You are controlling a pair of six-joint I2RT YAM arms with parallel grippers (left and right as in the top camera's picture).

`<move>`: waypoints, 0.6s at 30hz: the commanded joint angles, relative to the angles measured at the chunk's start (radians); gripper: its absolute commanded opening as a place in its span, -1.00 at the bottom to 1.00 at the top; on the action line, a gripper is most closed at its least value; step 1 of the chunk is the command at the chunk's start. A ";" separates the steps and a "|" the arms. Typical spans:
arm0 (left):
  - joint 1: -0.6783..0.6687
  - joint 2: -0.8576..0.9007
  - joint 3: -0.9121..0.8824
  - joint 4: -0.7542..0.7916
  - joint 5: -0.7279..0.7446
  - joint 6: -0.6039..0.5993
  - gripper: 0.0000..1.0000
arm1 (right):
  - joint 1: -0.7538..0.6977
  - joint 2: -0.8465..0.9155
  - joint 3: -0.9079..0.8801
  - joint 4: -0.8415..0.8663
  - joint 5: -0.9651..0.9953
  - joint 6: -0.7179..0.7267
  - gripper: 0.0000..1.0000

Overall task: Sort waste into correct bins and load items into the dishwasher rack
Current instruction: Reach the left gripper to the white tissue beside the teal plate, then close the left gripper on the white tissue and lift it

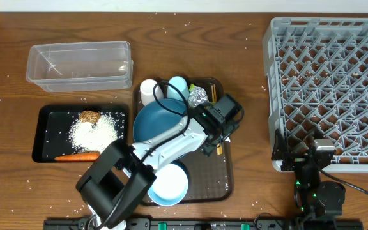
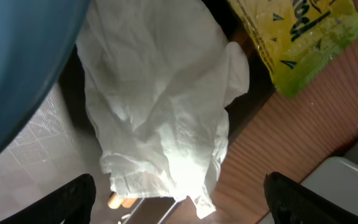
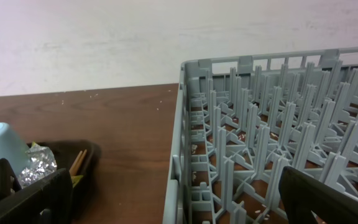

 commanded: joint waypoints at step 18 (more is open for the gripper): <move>-0.051 0.025 -0.007 -0.004 -0.164 -0.009 0.12 | 0.006 0.003 -0.002 -0.004 -0.001 -0.005 0.99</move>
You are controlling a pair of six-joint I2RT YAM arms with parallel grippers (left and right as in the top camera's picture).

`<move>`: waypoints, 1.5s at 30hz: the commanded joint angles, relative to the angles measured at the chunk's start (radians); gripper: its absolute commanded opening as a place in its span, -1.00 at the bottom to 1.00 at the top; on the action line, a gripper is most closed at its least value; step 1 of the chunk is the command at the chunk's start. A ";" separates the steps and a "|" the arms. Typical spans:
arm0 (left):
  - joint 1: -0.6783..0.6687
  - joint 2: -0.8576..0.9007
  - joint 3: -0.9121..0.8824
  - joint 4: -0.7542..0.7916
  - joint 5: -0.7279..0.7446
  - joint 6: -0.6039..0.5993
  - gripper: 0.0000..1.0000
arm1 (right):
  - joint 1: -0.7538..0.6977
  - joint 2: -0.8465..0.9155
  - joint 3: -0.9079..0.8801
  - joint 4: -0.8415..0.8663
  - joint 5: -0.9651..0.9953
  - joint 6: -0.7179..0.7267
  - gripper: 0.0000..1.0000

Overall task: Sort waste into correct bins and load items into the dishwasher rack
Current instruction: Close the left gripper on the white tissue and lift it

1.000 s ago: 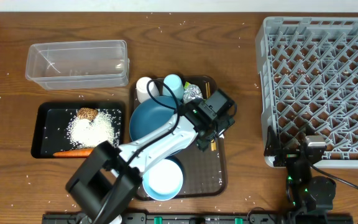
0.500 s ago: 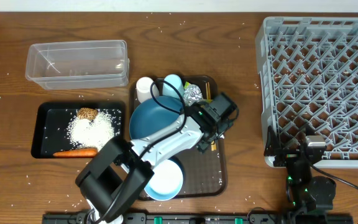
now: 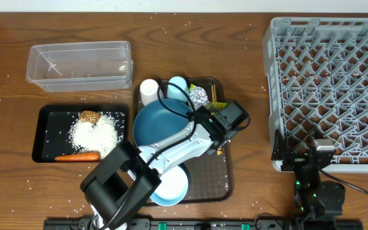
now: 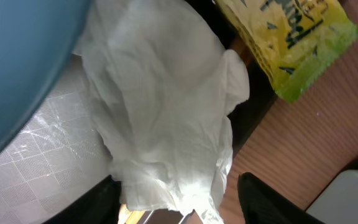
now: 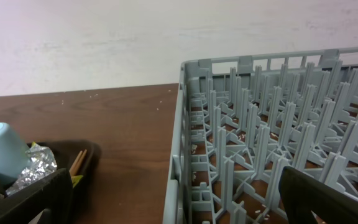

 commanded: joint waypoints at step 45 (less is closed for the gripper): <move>-0.005 -0.202 0.007 -0.057 -0.004 0.167 0.08 | 0.006 0.003 -0.002 -0.004 -0.001 -0.005 0.99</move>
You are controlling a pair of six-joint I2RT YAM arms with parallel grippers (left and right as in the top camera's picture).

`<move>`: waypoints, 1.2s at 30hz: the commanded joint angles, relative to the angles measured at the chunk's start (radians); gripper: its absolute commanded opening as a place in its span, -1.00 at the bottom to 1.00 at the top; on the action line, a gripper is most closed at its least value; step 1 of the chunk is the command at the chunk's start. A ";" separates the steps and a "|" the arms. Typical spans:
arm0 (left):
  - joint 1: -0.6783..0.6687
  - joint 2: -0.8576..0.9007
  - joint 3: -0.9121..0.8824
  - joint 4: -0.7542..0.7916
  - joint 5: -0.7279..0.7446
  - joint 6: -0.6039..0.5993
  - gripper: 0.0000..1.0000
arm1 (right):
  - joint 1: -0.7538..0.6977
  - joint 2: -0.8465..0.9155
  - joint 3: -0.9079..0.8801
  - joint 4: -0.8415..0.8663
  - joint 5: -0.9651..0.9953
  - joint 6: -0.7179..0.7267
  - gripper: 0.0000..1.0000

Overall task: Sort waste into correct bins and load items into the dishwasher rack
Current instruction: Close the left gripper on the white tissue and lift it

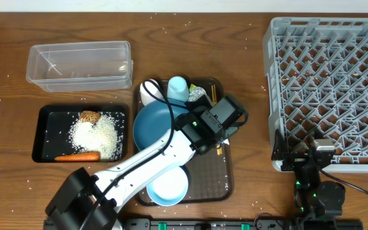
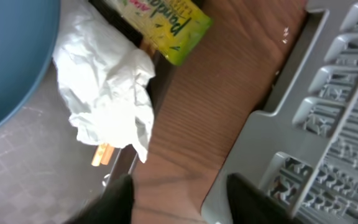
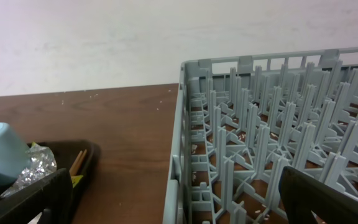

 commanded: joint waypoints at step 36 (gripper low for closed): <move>-0.002 0.269 0.006 0.031 -0.039 -0.059 -0.11 | 0.006 0.003 -0.002 -0.004 -0.001 -0.005 0.98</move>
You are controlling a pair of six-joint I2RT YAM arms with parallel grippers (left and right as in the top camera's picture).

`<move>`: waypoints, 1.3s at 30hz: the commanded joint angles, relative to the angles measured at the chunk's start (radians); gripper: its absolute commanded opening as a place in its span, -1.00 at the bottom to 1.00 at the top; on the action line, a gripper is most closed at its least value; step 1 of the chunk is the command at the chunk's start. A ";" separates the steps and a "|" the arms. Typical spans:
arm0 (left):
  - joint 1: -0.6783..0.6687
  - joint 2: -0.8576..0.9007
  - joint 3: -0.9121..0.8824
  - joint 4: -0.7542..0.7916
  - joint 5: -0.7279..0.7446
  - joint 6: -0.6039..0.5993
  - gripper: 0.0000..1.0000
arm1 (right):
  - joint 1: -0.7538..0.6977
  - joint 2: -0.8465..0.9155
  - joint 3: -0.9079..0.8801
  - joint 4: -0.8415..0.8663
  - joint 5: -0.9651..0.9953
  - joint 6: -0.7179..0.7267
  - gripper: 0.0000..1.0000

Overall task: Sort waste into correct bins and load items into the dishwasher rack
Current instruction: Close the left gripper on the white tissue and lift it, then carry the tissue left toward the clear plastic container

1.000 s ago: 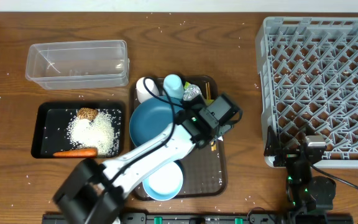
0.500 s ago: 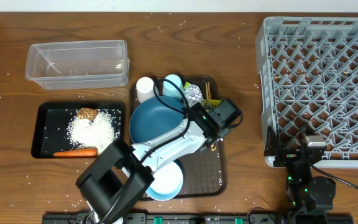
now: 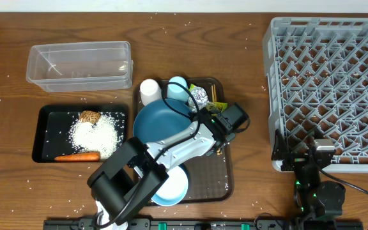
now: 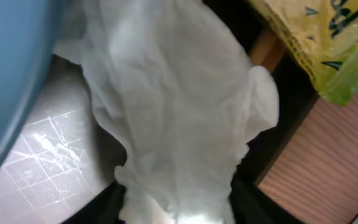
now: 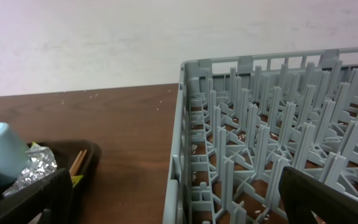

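A crumpled white napkin (image 4: 173, 124) fills the left wrist view. It lies on the brown tray (image 3: 217, 182) between the blue plate (image 4: 11, 74) and the tray's right rim. My left gripper (image 4: 179, 211) is low over it, open, with one dark finger on each side of the napkin's near end. In the overhead view the left gripper (image 3: 218, 142) covers the napkin. A yellow-green packet (image 4: 316, 37) lies just beyond. My right gripper (image 5: 176, 202) is open and holds nothing, by the grey dishwasher rack (image 5: 260, 137).
On the tray stand a white cup (image 3: 149, 91), a light blue cup (image 3: 177, 86), a foil ball (image 3: 200, 96), the blue plate (image 3: 158, 121) and a white bowl (image 3: 171, 185). A clear bin (image 3: 78, 64) and a black tray of rice and carrot (image 3: 75, 131) lie left. The rack (image 3: 331, 83) stands right.
My left gripper was raised above the tray's right rim with the napkin lying free below. Now it is down close, its fingers on either side of the napkin. The right arm has not moved.
My left gripper first hung wide open close over the napkin. Then its fingers stood narrower about it. Then it was lifted away with nothing in it, the napkin still on the tray. Now it is low over the napkin again.
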 commanded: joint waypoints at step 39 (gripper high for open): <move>0.000 -0.256 0.008 -0.047 -0.042 0.003 -0.88 | 0.006 0.003 -0.002 -0.004 -0.001 -0.005 0.99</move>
